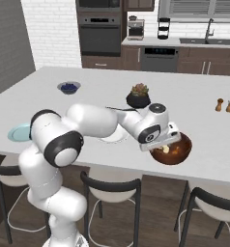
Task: Pick the chicken drumstick and mushroom from their plates and place them in the bowl. Then put the bowl in the fridge.
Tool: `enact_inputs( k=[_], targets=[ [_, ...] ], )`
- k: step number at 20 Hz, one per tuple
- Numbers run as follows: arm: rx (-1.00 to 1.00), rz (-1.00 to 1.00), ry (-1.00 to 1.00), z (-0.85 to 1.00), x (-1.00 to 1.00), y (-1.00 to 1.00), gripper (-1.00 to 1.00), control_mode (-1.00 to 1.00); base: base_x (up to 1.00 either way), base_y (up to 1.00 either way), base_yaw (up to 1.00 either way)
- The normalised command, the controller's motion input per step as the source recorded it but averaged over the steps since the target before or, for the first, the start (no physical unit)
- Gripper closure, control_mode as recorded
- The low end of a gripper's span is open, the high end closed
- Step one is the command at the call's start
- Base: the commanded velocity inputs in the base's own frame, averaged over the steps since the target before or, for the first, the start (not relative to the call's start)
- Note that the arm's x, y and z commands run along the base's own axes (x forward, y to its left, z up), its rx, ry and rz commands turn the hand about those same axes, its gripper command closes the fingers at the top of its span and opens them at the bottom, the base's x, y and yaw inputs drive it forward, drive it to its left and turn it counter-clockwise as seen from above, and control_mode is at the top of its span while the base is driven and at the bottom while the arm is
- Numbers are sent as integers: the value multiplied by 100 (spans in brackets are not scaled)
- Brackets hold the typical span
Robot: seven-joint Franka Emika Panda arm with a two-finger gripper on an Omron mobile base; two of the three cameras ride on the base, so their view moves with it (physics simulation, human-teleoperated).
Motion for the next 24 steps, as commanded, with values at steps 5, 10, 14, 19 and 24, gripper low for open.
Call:
enact_inputs(
  k=[5,10,14,19,24],
  targets=[
    [-7,18,9,20,0,12,-100,-100,0,0,0],
    [-10,10,15,-25,42,7,-100,-100,0,0,0],
    [-7,8,13,-39,64,8,-100,-100,0,0,0],
    [0,6,5,-25,13,-3,-100,-100,0,0,0],
    [0,0,6,-30,0,-18,-100,-100,0,0,0]
  ],
)
